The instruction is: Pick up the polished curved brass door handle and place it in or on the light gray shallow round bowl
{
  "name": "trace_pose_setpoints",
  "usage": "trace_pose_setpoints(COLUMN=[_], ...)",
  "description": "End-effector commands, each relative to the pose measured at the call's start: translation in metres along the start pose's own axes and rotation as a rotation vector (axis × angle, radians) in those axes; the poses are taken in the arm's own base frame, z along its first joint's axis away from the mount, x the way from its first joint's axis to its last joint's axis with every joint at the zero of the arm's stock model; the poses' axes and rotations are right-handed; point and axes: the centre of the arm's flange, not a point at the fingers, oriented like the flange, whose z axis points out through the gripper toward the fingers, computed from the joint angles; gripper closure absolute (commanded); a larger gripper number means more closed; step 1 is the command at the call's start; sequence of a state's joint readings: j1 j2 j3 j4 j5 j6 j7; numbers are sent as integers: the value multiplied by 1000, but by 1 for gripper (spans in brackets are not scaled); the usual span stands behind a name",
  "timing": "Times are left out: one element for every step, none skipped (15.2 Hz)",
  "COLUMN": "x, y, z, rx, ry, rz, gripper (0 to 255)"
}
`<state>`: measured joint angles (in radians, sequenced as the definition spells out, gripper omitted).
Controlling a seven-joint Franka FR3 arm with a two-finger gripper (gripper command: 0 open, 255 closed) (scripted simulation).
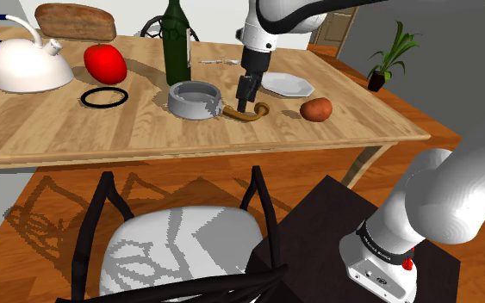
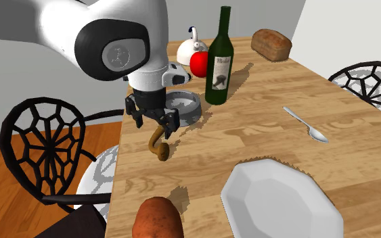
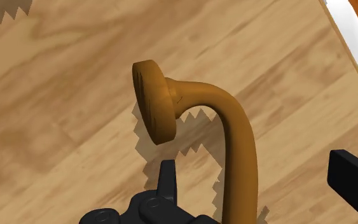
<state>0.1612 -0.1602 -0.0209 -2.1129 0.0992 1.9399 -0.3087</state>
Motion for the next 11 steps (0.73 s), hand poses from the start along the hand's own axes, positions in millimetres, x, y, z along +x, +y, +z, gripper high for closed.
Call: trace_pose_setpoints(x=[1,1,1,1,1,1,1,1,1,1,1], y=[1,1,1,1,1,1,1,1,1,1,1], z=[11,16,21,27,30,30,30,30,30,30,30], rx=[1,1,1,1,1,1,1,1,1,1,1], ry=[0,0,0,0,0,0,0,0,0,0,0], rz=[-2,-2,-2,-2,-2,-2,-2,-2,-2,-2,-2], gripper=[0,0,0,0,0,0,0,0,0,0,0])
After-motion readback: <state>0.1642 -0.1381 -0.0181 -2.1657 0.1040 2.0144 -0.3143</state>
